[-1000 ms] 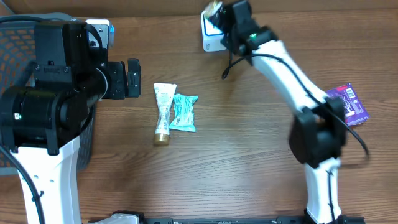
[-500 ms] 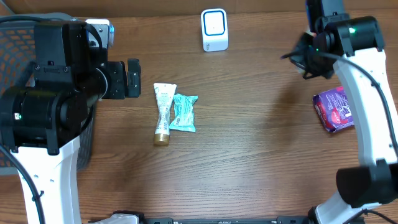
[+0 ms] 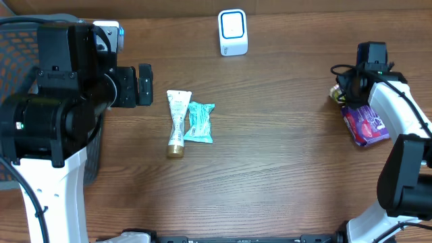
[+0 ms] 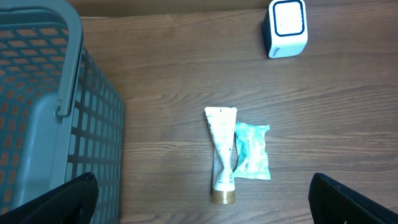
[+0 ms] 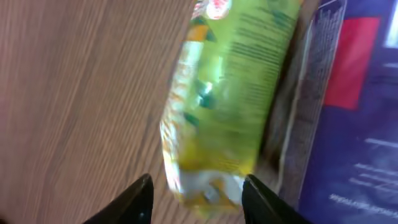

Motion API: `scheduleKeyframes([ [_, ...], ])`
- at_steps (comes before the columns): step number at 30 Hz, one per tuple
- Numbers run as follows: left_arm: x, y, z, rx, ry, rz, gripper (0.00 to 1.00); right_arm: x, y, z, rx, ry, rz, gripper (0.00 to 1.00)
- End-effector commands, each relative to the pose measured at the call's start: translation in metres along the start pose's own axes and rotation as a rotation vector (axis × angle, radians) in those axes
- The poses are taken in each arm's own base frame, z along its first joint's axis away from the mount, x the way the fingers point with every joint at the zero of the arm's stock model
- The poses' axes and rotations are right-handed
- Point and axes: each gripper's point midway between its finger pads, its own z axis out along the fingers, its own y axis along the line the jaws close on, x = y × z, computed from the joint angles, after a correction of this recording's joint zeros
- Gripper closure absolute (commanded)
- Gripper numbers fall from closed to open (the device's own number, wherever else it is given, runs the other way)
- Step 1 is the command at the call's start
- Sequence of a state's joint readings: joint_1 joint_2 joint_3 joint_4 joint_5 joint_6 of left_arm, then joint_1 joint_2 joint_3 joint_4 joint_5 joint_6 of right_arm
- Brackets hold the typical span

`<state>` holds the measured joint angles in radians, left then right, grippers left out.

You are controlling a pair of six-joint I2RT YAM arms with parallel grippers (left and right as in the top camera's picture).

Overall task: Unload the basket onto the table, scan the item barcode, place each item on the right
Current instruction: 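Carry the juice box right and drop it near the purple pack, then move the right gripper over the mint-green packet and nudge it right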

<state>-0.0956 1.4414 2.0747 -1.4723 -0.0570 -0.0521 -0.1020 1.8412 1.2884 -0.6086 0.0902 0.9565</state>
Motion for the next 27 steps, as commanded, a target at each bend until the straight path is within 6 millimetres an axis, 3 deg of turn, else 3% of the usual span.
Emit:
scheduleKeyframes([
  [1, -0.002, 0.003, -0.003, -0.007, -0.013, 0.001, 0.01, 0.003, 0.029, -0.020, -0.118, 0.048, -0.064, 0.52],
  [6, -0.002, 0.003, -0.003, -0.007, -0.012, 0.001, 0.00, 0.023, 0.070, -0.058, -0.274, 0.189, -0.290, 0.42],
  [9, -0.002, 0.003, -0.003, -0.007, -0.013, 0.001, 0.00, 0.052, 0.088, -0.075, -0.353, 0.281, -0.388, 0.41],
  [12, -0.002, 0.003, -0.003, -0.007, -0.013, 0.001, 0.01, 0.122, 0.109, -0.090, -0.404, 0.383, -0.518, 0.37],
  [17, -0.002, 0.003, -0.003, -0.007, -0.013, 0.001, 0.00, 0.207, 0.129, -0.097, -0.426, 0.392, -0.708, 0.35],
  [18, -0.002, 0.003, -0.003, -0.007, -0.012, 0.001, 0.01, 0.216, 0.130, -0.097, -0.432, 0.399, -0.725, 0.35],
  [19, -0.002, 0.003, -0.003, -0.007, -0.012, 0.001, 0.00, 0.244, 0.132, -0.096, -0.446, 0.424, -0.773, 0.34],
  [21, -0.002, 0.003, -0.003, -0.007, -0.012, 0.001, 0.00, 0.278, 0.128, -0.089, -0.424, 0.473, -0.785, 0.35],
  [27, -0.002, 0.003, -0.003, -0.007, -0.012, 0.001, 0.00, 0.345, 0.115, -0.071, -0.411, 0.637, -0.807, 0.36],
])
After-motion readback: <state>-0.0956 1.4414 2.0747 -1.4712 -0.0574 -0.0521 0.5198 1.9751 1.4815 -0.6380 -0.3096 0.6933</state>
